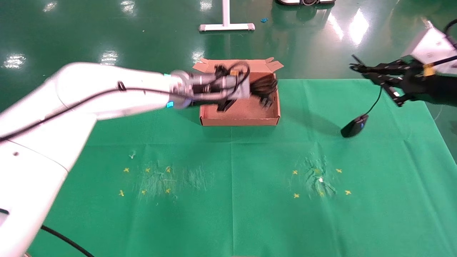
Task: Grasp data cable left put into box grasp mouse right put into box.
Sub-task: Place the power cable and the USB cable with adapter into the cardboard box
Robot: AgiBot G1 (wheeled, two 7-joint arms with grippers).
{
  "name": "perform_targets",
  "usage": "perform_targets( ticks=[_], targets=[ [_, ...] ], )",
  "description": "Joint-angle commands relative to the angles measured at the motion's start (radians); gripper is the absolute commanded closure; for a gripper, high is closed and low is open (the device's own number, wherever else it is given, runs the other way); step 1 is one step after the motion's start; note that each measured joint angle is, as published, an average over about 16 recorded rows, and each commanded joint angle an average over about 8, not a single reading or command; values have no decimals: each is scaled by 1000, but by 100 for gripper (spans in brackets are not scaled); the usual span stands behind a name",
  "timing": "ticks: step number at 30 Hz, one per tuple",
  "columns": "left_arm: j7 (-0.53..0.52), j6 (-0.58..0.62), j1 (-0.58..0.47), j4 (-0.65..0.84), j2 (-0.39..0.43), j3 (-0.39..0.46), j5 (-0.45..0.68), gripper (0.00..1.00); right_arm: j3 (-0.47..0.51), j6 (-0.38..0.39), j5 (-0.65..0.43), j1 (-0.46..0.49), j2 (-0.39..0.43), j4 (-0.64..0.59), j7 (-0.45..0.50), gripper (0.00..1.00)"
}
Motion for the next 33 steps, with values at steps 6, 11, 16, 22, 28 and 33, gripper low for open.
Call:
perform_targets(
  ticks=[6,11,16,22,28,33],
  targets=[
    [50,-93,1,62,19,119,-91,0,23,-3,35,6,27,-3,-27,100],
    [55,-122,-18,82,18,187,-155,0,26,7,42,8,15,-16,-41,100],
    [58,-154,-43,115,12,235,-201,0,27,19,38,18,1,-15,-47,100],
    [31,-234,-112,212,-31,240,-209,0,27,21,44,43,-21,-3,-57,100],
    [-13,-310,-200,284,-148,231,-160,0,14,26,46,87,-88,-5,-82,100],
    [-71,-343,-242,306,-210,254,-85,0,-18,34,24,136,-179,-29,-104,100]
  ],
)
